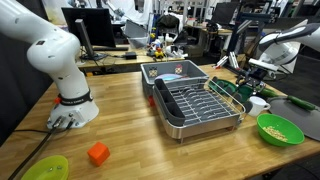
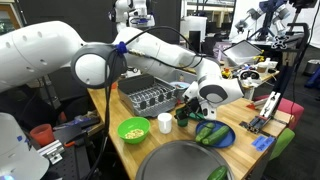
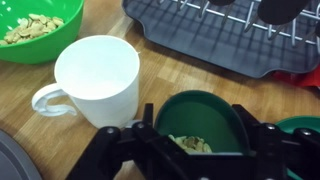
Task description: Pour the contents of the green cup into the bowl
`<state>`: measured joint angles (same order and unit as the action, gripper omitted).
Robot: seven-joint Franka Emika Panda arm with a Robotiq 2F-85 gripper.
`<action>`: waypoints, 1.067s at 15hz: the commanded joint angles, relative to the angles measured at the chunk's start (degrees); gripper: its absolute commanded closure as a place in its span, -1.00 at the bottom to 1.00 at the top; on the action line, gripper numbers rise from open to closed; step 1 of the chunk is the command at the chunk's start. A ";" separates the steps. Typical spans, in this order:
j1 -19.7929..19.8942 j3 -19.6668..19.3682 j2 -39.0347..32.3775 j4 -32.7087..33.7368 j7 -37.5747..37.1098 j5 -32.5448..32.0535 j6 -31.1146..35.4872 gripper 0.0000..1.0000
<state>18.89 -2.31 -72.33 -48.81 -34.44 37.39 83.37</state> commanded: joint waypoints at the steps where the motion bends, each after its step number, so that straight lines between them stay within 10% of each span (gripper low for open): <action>1: 0.89 0.61 -1.34 2.75 -0.57 0.57 -1.44 -0.03; 16: -1.86 -5.19 9.56 -0.61 -2.80 -5.65 0.59 -0.03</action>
<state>18.45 -5.53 -67.09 -44.42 -36.36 33.68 83.21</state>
